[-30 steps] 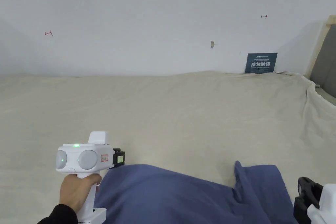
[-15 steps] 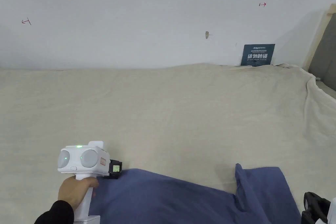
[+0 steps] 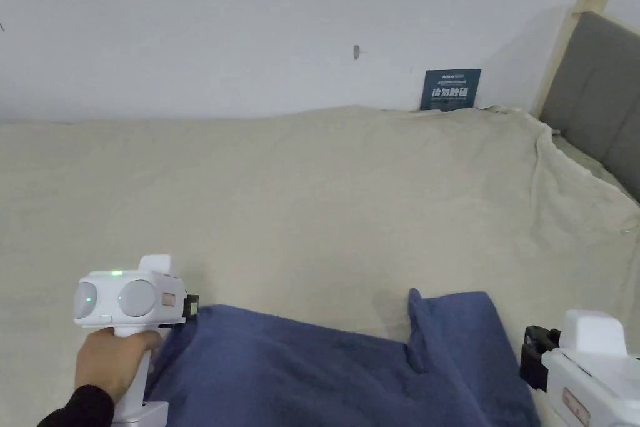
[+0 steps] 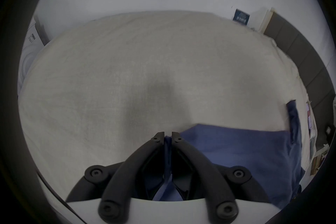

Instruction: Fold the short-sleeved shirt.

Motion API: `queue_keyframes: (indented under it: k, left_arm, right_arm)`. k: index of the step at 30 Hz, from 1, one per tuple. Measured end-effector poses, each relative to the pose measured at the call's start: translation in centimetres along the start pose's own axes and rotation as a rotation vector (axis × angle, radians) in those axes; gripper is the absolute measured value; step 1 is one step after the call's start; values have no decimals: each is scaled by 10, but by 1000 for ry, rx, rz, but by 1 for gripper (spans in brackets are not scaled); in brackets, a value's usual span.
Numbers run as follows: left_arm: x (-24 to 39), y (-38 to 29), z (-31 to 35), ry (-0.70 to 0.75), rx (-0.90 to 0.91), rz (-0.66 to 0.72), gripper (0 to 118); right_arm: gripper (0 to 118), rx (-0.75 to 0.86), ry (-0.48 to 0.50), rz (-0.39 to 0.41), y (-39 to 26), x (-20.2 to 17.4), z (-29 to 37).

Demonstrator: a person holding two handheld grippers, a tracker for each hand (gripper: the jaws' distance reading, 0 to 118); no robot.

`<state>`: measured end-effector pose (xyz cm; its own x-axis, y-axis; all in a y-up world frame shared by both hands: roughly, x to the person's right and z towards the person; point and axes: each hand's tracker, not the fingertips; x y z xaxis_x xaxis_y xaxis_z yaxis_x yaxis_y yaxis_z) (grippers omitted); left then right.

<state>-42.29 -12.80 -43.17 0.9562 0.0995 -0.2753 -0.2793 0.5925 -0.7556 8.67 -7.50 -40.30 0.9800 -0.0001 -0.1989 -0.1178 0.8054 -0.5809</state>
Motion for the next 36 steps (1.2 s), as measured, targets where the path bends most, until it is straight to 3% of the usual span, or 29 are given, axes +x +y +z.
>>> queue_keyframes:
  k: [5, 6, 7, 9, 13, 16, 18, 20, 21, 22, 25, 29, 36]
  left_arm:
    - [-10, -1, 44, -56, 72, 9, 4]
    - [-11, -1, 51, -57, 72, 11, 4]
    - [-11, 1, 59, -61, 83, 12, 4]
    - [-13, 1, 67, -67, 92, 14, 4]
    - [-8, 0, 80, -68, 103, 16, 4]
    - [-6, -1, 81, -62, 101, 16, 4]
    - [-6, -3, 81, -59, 96, 21, 4]
    - [-10, -3, 75, -57, 93, 28, 3]
    - [-10, -4, 75, -55, 92, 29, 3]
    - [-11, -6, 75, -52, 91, 31, 3]
    - [-14, -9, 74, -46, 90, 40, 3]
    - [-19, -14, 84, -35, 109, 62, 3]
    - [-30, -22, 140, -23, 187, 105, 3]
  right_arm:
    - [20, -161, -20, 30, 8, 17, -49]
    - [32, -176, -15, 25, 6, 19, -57]
    - [55, -215, -15, 29, 5, 21, -67]
    - [76, -296, -13, 21, 0, 23, -87]
    - [75, -404, -39, 12, -18, 22, -116]
    - [59, -457, -45, 8, -32, 18, -128]
    - [57, -402, -64, 30, -38, 13, -123]
    - [39, -403, -41, 43, -37, 10, -121]
    - [25, -399, -32, 54, -37, 7, -119]
    - [2, -399, -48, 83, -37, 3, -119]
    - [2, -385, -43, 155, -35, -12, -103]
    - [2, -276, -21, 114, -23, -6, -73]
    - [2, -70, 42, 113, 27, 4, -1]
